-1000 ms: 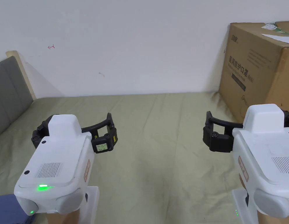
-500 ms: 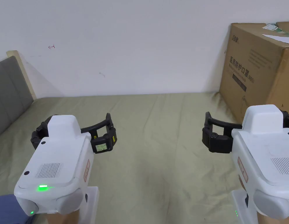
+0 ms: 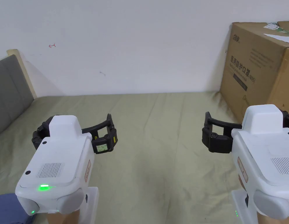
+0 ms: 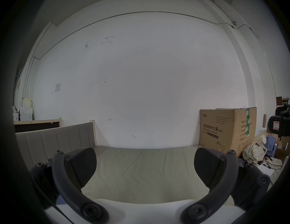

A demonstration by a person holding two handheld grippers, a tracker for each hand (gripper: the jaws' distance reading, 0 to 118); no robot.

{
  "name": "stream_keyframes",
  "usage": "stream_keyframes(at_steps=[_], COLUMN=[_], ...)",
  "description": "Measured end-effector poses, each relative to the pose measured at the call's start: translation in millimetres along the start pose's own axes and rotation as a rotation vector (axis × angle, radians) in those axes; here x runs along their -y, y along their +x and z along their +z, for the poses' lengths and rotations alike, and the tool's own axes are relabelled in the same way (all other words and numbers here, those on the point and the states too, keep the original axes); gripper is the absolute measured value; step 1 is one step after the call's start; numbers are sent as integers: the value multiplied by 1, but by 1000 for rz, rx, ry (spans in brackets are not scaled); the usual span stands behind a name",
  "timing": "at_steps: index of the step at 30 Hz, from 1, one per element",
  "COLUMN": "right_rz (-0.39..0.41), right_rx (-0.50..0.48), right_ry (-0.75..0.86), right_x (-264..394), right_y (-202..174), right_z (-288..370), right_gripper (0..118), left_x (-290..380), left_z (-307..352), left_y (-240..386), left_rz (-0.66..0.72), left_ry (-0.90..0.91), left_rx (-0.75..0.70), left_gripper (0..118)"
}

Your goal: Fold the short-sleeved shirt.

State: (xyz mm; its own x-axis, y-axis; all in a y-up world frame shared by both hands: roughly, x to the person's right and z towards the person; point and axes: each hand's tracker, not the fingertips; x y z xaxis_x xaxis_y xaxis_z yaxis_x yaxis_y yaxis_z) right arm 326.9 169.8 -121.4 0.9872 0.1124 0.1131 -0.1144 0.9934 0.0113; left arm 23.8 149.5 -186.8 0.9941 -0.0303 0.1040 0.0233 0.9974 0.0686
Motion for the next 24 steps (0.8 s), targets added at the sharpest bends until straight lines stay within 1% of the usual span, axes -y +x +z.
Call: stream_keyframes(at_steps=[24], right_rz=[0], right_rx=[-3], right_ry=[0], right_x=[0], right_y=[0], right_z=[-2], right_gripper=[118], left_x=[3], left_z=[0], left_y=[-3], left_rz=[-7], left_ry=[-8], left_rx=[-5], left_gripper=[118])
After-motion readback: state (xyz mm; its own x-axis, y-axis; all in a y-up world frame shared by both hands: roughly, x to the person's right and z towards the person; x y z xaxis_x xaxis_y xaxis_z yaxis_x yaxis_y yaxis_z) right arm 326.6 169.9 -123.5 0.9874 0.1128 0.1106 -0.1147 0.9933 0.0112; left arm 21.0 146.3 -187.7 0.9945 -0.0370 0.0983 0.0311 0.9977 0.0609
